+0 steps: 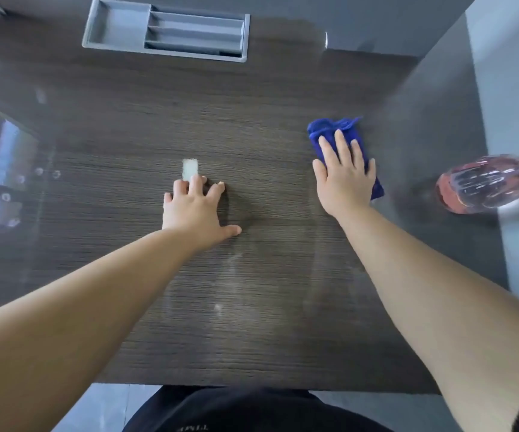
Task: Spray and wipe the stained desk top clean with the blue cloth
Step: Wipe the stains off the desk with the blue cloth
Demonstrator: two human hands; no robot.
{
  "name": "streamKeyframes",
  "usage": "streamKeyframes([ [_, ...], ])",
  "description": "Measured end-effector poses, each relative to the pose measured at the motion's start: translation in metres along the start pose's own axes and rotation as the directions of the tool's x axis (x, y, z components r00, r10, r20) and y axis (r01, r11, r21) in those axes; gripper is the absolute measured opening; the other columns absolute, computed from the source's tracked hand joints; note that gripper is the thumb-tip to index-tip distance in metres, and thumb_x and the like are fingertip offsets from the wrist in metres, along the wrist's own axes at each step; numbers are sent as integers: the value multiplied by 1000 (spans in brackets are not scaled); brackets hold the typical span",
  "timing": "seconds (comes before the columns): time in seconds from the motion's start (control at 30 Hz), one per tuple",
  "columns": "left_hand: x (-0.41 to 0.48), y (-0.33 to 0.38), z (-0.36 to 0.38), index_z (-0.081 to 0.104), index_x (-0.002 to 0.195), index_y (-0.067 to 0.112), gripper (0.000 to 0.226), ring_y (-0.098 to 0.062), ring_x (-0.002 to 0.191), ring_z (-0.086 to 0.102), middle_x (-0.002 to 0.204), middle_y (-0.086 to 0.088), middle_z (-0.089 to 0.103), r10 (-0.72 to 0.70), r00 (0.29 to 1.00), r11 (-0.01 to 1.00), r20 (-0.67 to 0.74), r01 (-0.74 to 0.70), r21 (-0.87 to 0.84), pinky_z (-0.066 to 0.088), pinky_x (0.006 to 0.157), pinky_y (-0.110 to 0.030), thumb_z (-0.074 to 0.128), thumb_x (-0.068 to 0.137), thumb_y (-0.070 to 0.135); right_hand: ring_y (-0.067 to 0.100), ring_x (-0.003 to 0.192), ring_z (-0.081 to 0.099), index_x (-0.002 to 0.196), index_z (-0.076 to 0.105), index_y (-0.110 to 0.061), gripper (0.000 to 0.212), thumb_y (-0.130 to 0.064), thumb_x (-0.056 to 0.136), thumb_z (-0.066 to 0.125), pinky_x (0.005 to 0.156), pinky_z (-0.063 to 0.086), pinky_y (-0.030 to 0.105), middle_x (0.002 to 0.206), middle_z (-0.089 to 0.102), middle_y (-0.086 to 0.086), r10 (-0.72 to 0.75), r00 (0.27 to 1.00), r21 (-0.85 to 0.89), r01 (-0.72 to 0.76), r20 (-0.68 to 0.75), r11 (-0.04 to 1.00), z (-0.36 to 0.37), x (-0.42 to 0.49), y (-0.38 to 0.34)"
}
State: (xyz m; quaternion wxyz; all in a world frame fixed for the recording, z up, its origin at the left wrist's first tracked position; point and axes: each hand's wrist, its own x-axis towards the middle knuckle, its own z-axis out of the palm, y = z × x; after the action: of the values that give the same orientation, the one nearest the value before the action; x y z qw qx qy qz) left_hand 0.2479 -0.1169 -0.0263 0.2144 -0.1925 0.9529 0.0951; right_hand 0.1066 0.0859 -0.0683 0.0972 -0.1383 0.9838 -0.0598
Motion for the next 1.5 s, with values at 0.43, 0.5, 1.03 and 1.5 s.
streamKeyframes([
  [0.43,37,-28,-25,6,147,36,127,-29,141,-1,153,0,4,-147,985,988,90,150,-34,17,110,-61,72,47,76,28,136,37,139,45,-30,50,-46,94,29,106,28,57,149,39,-2,-487,874,-107,483,-5,869,7,2,-3],
  [0.5,39,-28,-25,6,147,36,128,-29,139,5,151,-1,7,-142,985,989,98,144,-18,23,108,-61,71,45,77,26,142,23,145,34,-31,52,-48,97,22,111,18,56,156,25,-2,-278,961,-54,277,-9,959,-4,44,-16],
  [1.03,48,-24,-28,9,147,33,130,-31,136,10,147,-3,13,-159,980,987,123,161,-9,24,104,-67,75,43,75,22,146,6,149,19,-36,49,-47,101,20,115,5,53,159,8,-8,-334,941,-65,336,49,939,-5,104,-82],
  [1.5,43,-57,-49,42,135,37,71,-23,132,26,141,3,32,-179,982,893,64,190,-409,34,101,-38,71,72,50,31,141,27,144,37,-28,54,-48,95,26,108,22,61,154,30,1,-499,863,-110,505,81,856,-1,54,-61],
])
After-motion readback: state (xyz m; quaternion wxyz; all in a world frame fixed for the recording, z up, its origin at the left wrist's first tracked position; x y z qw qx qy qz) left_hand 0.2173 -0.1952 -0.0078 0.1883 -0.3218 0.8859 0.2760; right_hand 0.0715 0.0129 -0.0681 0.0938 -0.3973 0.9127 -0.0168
